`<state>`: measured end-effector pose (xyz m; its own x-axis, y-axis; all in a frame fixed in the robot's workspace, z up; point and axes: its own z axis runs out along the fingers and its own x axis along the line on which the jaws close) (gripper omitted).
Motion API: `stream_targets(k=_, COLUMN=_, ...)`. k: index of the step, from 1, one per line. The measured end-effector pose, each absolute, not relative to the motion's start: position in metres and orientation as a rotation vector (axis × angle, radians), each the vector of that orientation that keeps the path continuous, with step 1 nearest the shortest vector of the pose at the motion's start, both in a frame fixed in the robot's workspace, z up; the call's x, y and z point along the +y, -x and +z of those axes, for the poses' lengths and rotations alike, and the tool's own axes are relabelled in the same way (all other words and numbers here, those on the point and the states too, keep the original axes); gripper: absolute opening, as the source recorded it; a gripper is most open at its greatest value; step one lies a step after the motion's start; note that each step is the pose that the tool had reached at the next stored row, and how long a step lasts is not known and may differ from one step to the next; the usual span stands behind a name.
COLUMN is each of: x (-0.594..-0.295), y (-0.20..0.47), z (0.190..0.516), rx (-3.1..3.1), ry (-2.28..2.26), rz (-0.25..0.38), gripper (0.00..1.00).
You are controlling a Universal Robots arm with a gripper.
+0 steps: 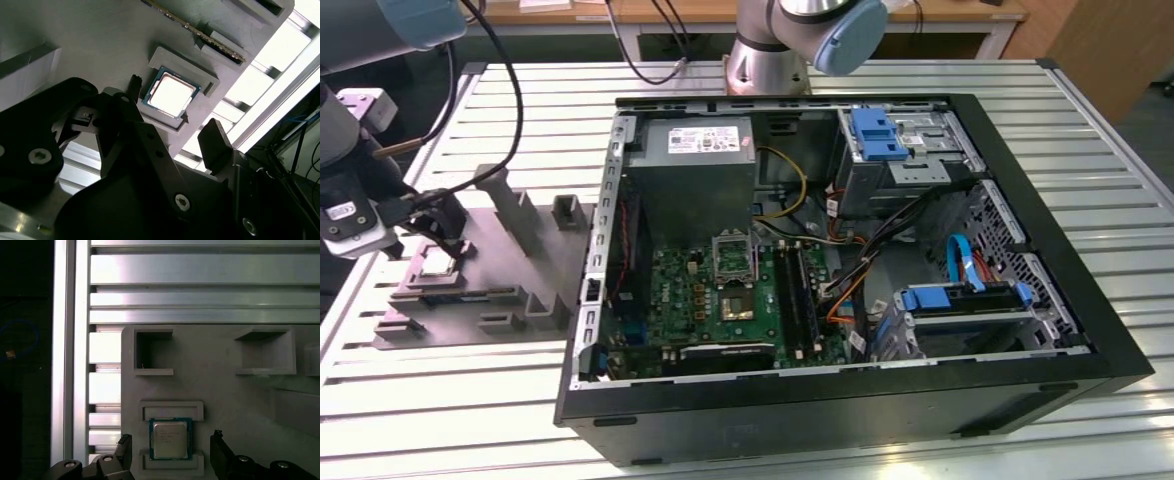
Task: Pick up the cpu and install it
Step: 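Pick up the cpu and move it towards the insertion slot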
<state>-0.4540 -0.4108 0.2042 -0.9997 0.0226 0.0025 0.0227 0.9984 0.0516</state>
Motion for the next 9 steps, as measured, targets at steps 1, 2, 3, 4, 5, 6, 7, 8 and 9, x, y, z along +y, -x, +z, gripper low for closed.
stream_targets(k=1, x=-0.4108, y=0.454, z=0.2039, rx=-3.139, ry=0.036, rz=-0.081, gripper=0.72)
stream_targets(k=2, x=-0.4108, y=0.454, z=0.2036, rx=-3.139, ry=0.037, rz=-0.081, gripper=0.72)
stream_targets(k=3, x=-0.4108, y=0.454, z=0.2032, rx=-3.139, ry=0.04, rz=-0.081, gripper=0.72)
stream_targets(k=4, x=-0.4105, y=0.4538, z=0.2027, rx=-3.139, ry=0.045, rz=-0.081, gripper=0.72)
stream_targets(k=5, x=-0.4105, y=0.4538, z=0.202, rx=-3.139, ry=0.049, rz=-0.081, gripper=0.72)
stream_targets(k=6, x=-0.4104, y=0.4538, z=0.2013, rx=-3.139, ry=0.052, rz=-0.081, gripper=0.72)
stream_targets(k=7, x=-0.4103, y=0.4539, z=0.2005, rx=-3.139, ry=0.054, rz=-0.081, gripper=0.72)
stream_targets(k=8, x=-0.4102, y=0.4539, z=0.1997, rx=-3.139, ry=0.057, rz=-0.081, gripper=0.72)
stream_targets(k=9, x=-0.4102, y=0.4539, z=0.1989, rx=-3.139, ry=0.062, rz=-0.081, gripper=0.72)
